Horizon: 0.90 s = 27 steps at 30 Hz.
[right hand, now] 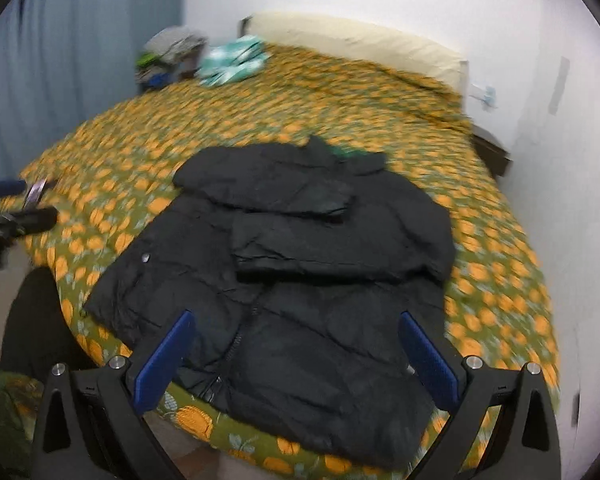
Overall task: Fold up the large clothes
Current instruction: 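Grasp the folded sleeve with the right tool and pull it outward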
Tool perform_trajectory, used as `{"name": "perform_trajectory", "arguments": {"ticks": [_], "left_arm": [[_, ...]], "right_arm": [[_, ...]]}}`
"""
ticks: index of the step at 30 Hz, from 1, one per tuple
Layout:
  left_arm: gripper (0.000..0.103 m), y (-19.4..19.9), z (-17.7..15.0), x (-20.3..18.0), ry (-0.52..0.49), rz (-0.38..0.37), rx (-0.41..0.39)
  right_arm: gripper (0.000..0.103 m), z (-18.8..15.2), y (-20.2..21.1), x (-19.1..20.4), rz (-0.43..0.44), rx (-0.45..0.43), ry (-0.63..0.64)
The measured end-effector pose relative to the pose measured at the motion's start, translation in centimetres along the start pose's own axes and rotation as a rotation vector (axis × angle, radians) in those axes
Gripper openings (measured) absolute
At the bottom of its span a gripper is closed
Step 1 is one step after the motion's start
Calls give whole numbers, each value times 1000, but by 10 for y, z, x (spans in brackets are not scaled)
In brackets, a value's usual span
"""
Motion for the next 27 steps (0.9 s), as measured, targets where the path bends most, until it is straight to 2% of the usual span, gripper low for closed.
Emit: {"name": "perform_trajectory", "arguments": {"ticks": [4,9,12,13,14,15,16,17,20,23,24,26,27], "left_arm": [[103,-1,-5,8,19,15,11],[103,-5,-13,22,49,44,30],[103,-11,-19,29,66,57,55],[103,-14,-21,30,70,60,67],[103,-18,-23,32,75,62,78],[103,-20,-24,33,76,63,86],[103,-22,-26,33,77,64,94],[103,-24,-26,33,76,64,98],[103,-28,-26,31,68,61,106],[103,-29,-24,24,56,52,106],[103,-30,-22,20,48,47,106],[103,-32,-20,11,23,39,109],[103,-32,-19,8,13,37,109]], "right_arm": [[103,16,-66,30,79,27,140],[102,34,-152,54,52,56,281],[102,34,-190,50,-1,78,267],[96,31,-201,44,-12,107,226],[74,27,-209,36,2,146,167],[66,24,-210,30,46,171,104],[46,24,-207,26,65,168,69],[39,26,-192,19,67,133,33],[36,37,-132,-10,98,20,-89],[35,46,-62,-60,93,-107,-234],[35,48,-29,-89,76,-170,-302],[34,48,12,-131,33,-249,-386],[34,45,42,-166,-16,-306,-446]]}}
Point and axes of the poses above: each gripper's, at about its wrist camera, not at the fingertips, and y roughly against the way its jaws point, x to its left, z to its top, the point moved 6 cm from there along -y, roughly the way its jaws point, and after that the axes turned 3 degrees about -y, right-handed, at the moved point
